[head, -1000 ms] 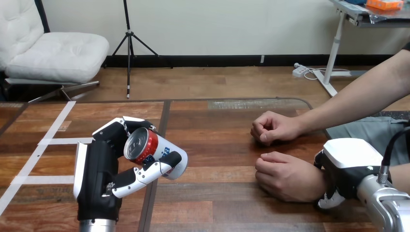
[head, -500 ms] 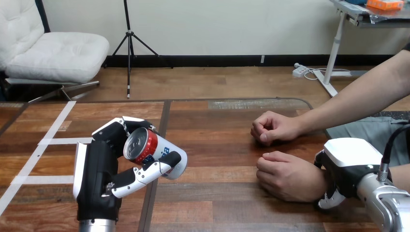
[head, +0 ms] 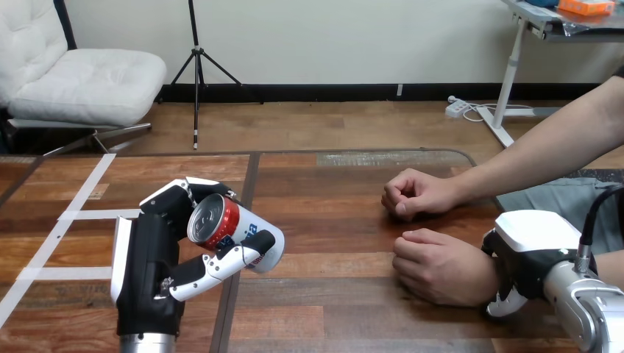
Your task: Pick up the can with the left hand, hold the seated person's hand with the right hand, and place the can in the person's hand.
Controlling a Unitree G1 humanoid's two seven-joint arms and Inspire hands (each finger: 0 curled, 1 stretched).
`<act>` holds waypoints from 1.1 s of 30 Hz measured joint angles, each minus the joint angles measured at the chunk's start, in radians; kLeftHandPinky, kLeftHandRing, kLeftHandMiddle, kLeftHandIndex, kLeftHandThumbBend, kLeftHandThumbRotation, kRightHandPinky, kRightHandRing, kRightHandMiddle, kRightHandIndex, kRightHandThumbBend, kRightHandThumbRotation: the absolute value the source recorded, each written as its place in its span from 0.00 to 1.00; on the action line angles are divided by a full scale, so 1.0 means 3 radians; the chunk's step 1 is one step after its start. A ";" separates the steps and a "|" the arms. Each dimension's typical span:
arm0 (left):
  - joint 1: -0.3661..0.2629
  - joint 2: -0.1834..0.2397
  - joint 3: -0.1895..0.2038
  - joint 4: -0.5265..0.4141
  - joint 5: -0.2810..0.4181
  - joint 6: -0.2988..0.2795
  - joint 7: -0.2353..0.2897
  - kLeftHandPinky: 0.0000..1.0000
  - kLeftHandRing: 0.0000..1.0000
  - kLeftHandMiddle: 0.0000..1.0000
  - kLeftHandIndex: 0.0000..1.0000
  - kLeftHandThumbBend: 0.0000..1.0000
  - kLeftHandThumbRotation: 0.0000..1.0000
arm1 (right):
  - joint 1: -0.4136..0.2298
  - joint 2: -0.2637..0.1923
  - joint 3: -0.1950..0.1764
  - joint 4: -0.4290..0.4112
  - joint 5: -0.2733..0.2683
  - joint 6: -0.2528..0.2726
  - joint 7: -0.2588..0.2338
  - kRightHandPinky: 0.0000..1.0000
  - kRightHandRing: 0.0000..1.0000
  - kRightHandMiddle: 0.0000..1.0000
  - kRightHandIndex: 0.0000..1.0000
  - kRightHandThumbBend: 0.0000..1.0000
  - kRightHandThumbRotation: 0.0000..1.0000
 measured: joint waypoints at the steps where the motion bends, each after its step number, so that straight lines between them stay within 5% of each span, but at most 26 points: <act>1: 0.0000 0.0000 0.0001 -0.0001 -0.0001 0.0003 0.0000 0.38 0.40 0.42 0.44 0.74 0.00 | 0.0001 0.0000 0.0000 0.0001 0.0000 0.0005 -0.0001 0.22 0.33 0.44 0.64 0.80 0.00; 22: 0.0002 0.0002 0.0001 -0.0014 0.0000 0.0042 0.0000 0.38 0.40 0.42 0.44 0.73 0.00 | 0.0022 -0.0001 -0.0001 0.0011 0.0005 0.0050 -0.0055 0.19 0.30 0.41 0.58 0.76 0.00; 33: 0.0002 0.0002 0.0001 -0.0015 -0.0001 0.0042 -0.0001 0.38 0.40 0.42 0.44 0.73 0.00 | 0.0058 -0.0004 -0.0009 -0.0006 0.0019 0.0050 -0.0109 0.20 0.31 0.43 0.63 0.71 0.00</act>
